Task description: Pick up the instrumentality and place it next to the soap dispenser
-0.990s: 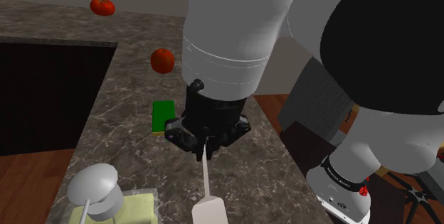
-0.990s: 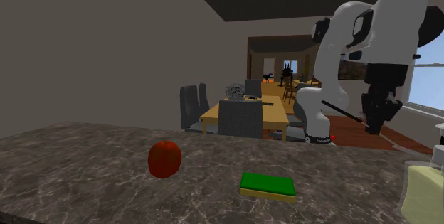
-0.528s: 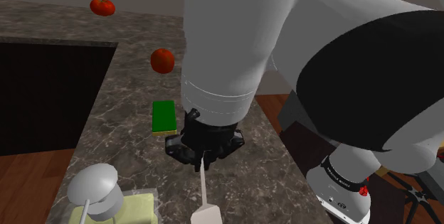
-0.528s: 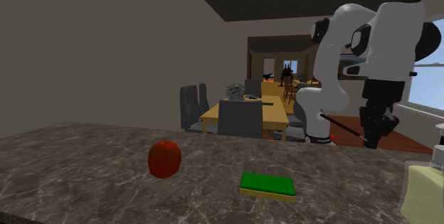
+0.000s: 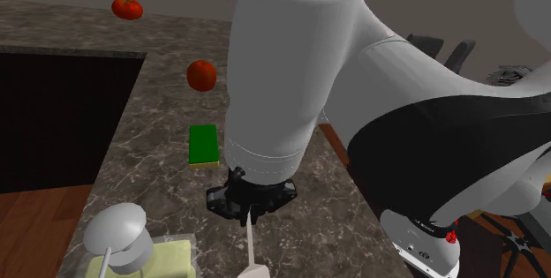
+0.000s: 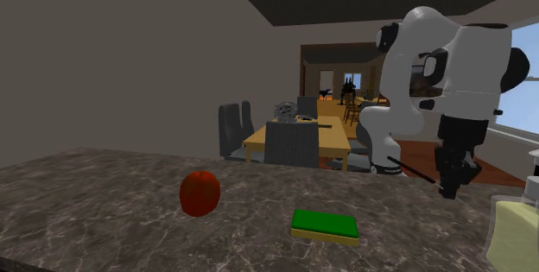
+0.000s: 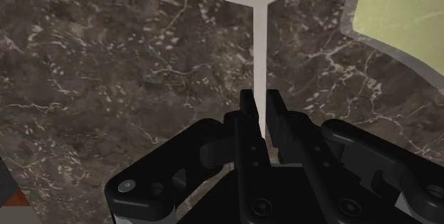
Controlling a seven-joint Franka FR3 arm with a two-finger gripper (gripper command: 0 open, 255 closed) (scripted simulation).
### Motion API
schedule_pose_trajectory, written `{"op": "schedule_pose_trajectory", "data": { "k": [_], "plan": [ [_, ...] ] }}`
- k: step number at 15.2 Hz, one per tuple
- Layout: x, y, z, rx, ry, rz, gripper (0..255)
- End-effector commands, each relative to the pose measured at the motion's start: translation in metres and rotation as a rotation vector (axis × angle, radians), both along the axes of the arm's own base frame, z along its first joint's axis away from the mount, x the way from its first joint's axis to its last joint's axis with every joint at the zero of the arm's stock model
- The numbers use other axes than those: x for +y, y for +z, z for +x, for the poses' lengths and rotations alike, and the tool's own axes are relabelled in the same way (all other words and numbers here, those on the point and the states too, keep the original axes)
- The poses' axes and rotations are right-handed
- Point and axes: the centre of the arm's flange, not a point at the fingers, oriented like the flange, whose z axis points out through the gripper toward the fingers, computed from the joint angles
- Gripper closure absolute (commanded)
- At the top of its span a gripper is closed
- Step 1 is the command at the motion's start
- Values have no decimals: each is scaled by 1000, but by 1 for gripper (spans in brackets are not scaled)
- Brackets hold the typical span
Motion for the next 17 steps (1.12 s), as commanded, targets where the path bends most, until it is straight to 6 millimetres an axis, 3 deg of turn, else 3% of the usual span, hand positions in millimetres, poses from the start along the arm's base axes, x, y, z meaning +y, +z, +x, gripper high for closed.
{"op": "schedule_pose_trajectory", "data": {
  "k": [1,12,17],
  "plan": [
    [0,-11,1,0,0,0,255],
    [0,-69,1,0,0,0,255],
    [0,-69,1,0,0,0,255]
  ]
}}
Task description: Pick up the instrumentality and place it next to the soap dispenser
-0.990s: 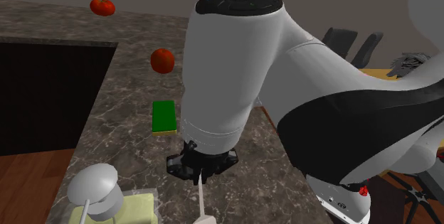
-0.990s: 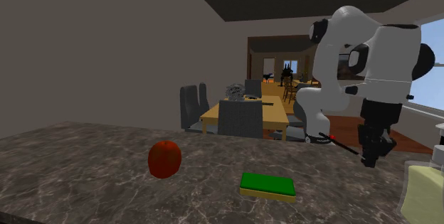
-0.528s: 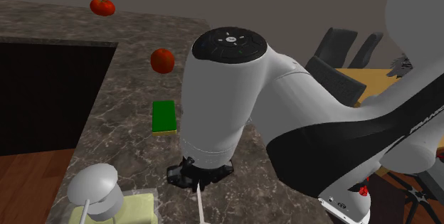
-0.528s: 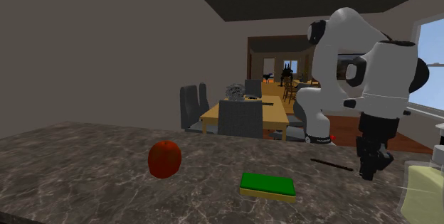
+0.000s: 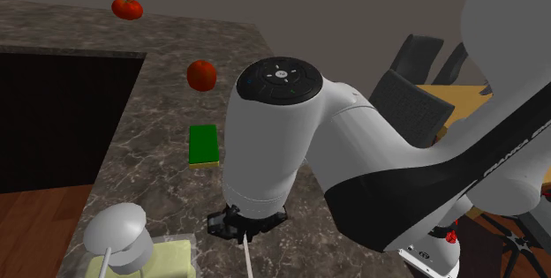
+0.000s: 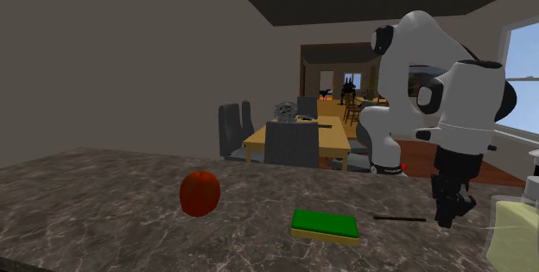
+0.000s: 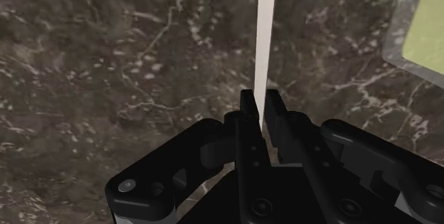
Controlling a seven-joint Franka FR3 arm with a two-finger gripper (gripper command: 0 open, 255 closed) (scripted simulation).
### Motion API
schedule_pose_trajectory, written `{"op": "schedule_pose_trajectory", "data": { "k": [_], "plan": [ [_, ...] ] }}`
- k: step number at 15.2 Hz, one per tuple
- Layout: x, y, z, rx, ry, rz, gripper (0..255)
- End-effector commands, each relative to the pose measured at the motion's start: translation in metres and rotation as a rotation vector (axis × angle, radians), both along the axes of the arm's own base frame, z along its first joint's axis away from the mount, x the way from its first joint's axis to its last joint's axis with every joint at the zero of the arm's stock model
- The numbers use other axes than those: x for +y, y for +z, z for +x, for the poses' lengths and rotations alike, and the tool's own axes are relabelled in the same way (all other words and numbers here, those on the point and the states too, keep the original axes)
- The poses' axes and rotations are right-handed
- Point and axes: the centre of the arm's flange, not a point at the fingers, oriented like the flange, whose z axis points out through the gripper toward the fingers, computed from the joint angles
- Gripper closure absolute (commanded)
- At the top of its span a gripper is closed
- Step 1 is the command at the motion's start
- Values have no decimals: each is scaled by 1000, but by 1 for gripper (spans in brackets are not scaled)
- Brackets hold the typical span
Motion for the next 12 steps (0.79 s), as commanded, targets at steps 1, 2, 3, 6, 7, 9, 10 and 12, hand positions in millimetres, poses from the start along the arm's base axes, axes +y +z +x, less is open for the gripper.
{"op": "schedule_pose_trajectory", "data": {
  "k": [1,2,3,6,7,9,10,12],
  "plan": [
    [0,0,0,0,0,0,255],
    [0,0,0,0,0,0,255],
    [0,0,0,0,0,0,0],
    [0,0,0,0,0,0,0],
    [0,0,0,0,0,0,0],
    [0,13,-1,0,0,0,0],
    [1,26,-1,0,0,0,0],
    [2,50,-3,0,0,0,0]
  ]
}}
